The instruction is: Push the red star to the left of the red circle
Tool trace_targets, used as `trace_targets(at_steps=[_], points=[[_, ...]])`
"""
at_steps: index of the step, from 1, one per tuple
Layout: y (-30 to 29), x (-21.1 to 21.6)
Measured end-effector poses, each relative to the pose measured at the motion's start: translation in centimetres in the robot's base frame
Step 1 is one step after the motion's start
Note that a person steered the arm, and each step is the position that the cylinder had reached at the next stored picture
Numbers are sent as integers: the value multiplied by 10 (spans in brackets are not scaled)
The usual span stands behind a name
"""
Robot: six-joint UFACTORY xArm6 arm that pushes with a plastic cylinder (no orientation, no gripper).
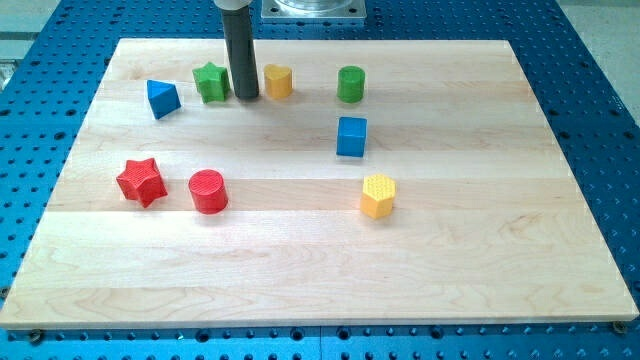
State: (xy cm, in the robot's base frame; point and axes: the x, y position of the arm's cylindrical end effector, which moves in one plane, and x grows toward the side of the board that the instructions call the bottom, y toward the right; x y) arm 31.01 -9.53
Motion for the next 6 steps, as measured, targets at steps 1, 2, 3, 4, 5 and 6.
trace_targets(at_steps=[1, 2, 3, 4, 5, 6], points=[[-9, 34], [-44, 96], [-79, 142], [-91, 166], [-94, 176], [-94, 216]])
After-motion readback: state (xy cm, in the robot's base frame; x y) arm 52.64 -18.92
